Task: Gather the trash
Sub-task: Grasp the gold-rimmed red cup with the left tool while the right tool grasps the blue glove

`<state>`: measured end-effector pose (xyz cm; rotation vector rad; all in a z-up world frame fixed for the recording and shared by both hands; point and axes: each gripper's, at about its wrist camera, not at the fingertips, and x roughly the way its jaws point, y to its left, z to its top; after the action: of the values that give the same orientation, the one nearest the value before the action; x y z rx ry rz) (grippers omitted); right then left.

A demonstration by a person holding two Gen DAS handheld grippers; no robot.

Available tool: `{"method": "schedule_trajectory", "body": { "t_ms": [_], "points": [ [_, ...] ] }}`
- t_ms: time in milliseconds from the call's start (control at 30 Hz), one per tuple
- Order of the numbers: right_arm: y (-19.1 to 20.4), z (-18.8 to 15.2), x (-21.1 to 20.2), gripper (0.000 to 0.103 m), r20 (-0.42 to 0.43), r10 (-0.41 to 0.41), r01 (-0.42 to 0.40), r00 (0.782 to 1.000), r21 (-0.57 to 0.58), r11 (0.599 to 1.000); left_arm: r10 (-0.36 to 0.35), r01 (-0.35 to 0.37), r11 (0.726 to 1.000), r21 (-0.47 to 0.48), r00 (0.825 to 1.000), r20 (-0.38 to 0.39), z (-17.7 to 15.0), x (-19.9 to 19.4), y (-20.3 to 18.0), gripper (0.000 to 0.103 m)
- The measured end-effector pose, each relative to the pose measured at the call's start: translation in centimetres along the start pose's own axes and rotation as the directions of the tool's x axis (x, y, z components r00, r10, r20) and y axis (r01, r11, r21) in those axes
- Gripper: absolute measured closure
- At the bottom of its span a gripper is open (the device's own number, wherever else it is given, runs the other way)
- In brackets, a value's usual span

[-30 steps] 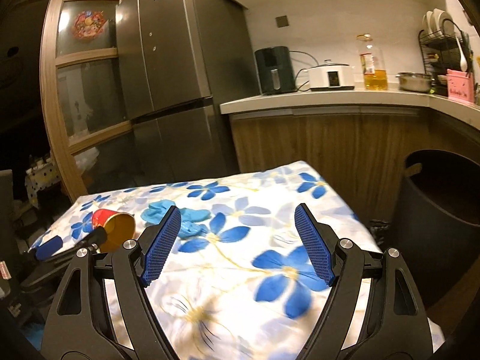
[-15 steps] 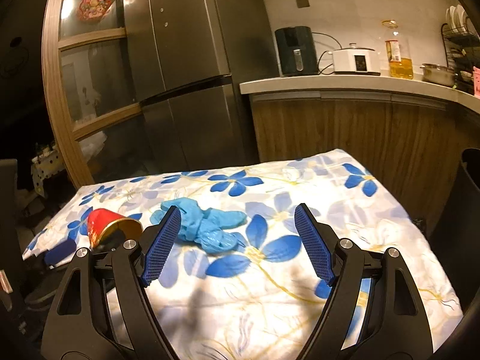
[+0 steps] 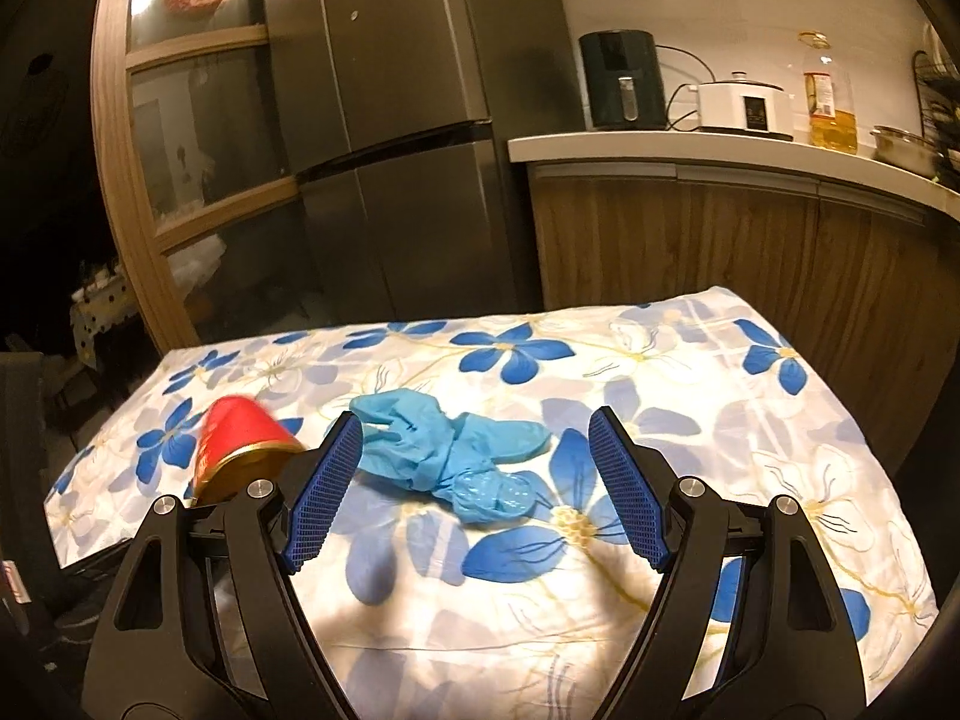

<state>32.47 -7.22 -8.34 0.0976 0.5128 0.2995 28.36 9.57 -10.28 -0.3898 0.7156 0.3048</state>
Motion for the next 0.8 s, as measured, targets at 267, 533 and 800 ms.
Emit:
{"method": "schedule_trajectory", "body": {
  "t_ms": [267,533,800],
  "points": [
    [1.6,0.2,1.8,0.034,-0.025,-0.012,0.011,1.000,-0.022,1.000,-0.021,0.031,0.996,-0.084,0.992,0.123,0.6,-3.5,2.6,0.097],
    [2.8,-0.5,4.8,0.054,-0.127,-0.038,0.030,0.991,-0.066,0.997,-0.035,0.058,0.991,-0.119,0.982,0.187,1.3,-5.3,3.7,0.097],
    [3.2,-0.7,5.1,0.087,-0.147,-0.034,0.022,0.989,-0.084,0.996,-0.051,0.074,0.990,-0.117,0.981,0.187,1.4,-5.5,4.1,0.097]
  ]
}}
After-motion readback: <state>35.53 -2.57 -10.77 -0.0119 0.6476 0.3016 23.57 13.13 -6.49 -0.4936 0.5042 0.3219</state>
